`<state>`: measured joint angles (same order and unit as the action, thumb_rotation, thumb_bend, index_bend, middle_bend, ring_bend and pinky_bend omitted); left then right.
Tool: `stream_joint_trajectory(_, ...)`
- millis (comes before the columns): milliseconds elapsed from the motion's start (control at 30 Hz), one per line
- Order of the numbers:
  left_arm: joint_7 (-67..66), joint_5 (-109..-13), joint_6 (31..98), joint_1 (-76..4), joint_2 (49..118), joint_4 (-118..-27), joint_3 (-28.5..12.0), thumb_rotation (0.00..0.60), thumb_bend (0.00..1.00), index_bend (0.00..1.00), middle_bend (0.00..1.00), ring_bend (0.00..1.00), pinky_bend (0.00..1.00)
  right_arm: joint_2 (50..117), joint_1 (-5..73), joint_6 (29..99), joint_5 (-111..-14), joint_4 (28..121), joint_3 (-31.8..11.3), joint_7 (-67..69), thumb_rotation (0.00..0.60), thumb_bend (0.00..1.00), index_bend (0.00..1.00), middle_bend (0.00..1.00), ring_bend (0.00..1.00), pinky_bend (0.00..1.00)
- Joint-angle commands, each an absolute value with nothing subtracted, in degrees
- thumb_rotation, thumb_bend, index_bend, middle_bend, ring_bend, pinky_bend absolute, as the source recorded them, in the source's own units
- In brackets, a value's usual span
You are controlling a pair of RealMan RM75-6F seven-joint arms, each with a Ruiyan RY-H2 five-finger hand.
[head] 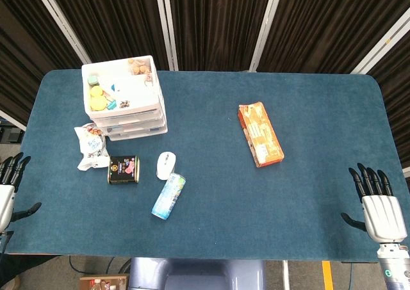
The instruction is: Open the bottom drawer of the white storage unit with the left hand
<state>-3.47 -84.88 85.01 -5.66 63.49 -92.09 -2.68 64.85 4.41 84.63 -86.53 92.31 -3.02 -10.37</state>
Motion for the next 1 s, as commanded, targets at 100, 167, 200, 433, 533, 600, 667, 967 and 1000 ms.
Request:
stream_joint_trajectory(100, -4.01, -84.61, 84.31, -6.01, 63.83, -91.9, -2.69, 0.6, 0.0, 0.02, 0.0, 0.0, 0.09, 64.81, 4.39, 84.48, -86.28, 92.41, -3.01, -10.21, 0.6, 0.08, 0.0, 0.0, 0.0, 0.04)
stream_joint_trajectory(167, -3.97, -84.54, 84.28, -6.02, 63.84, -92.02, -2.74, 0.6, 0.0, 0.02, 0.0, 0.0, 0.09, 64.78, 4.39, 84.41, -86.2, 92.46, -3.02, -10.13, 0.6, 0.08, 0.0, 0.0, 0.0, 0.04)
stream_joint_trajectory(200, -3.92, -84.54, 84.34, -6.02, 63.86, -92.01, -2.79, 0.6, 0.0, 0.02, 0.0, 0.0, 0.09, 64.77, 4.39, 84.35, -86.14, 92.49, -3.01, -10.13, 0.6, 0.08, 0.0, 0.0, 0.0, 0.04)
stream_joint_trajectory(433, -3.79, -84.09, 83.67, -6.16, 63.76, -92.13, -2.76, 0.6, 0.0, 0.02, 0.0, 0.0, 0.09, 64.83, 4.51, 84.08, -86.11, 92.65, -2.94, -10.43, 0.6, 0.08, 0.0, 0.0, 0.0, 0.04)
stream_joint_trajectory(533, -3.83, -83.82, 83.3, -6.2, 63.66, -92.45, -2.69, 0.6, 0.0, 0.02, 0.0, 0.0, 0.09, 64.78, 4.51, 83.99, -86.13, 92.73, -2.86, -10.34, 0.6, 0.08, 0.0, 0.0, 0.0, 0.04)
stream_joint_trajectory(600, -3.98, -83.76, 83.25, -6.19, 63.59, -92.65, -2.67, 0.6, 0.0, 0.02, 0.0, 0.0, 0.09, 64.76, 4.52, 83.98, -86.23, 92.77, -2.8, -10.24, 0.6, 0.08, 0.0, 0.0, 0.0, 0.04)
stream_joint_trajectory(667, -4.19, -83.71, 83.19, -6.22, 63.58, -92.92, -2.68, 0.6, 0.0, 0.02, 0.0, 0.0, 0.09, 64.73, 4.5, 83.96, -86.34, 92.66, -2.71, -10.19, 0.6, 0.08, 0.0, 0.0, 0.0, 0.04)
stream_joint_trajectory(967, -4.52, -83.06, 83.23, -6.43, 64.08, -93.92, -3.25, 0.6, 0.32, 0.06, 0.5, 0.45, 0.58, 64.47, 4.38, 83.93, -86.7, 93.18, -2.37, -9.53, 0.6, 0.07, 0.0, 0.0, 0.0, 0.04)
stream_joint_trajectory(1000, -3.92, -82.89, 83.27, -6.57, 64.45, -94.13, -3.57, 0.6, 0.4, 0.07, 0.64, 0.58, 0.68, 64.47, 4.41, 83.94, -86.89, 93.26, -2.31, -9.56, 0.6, 0.07, 0.0, 0.0, 0.0, 0.04)
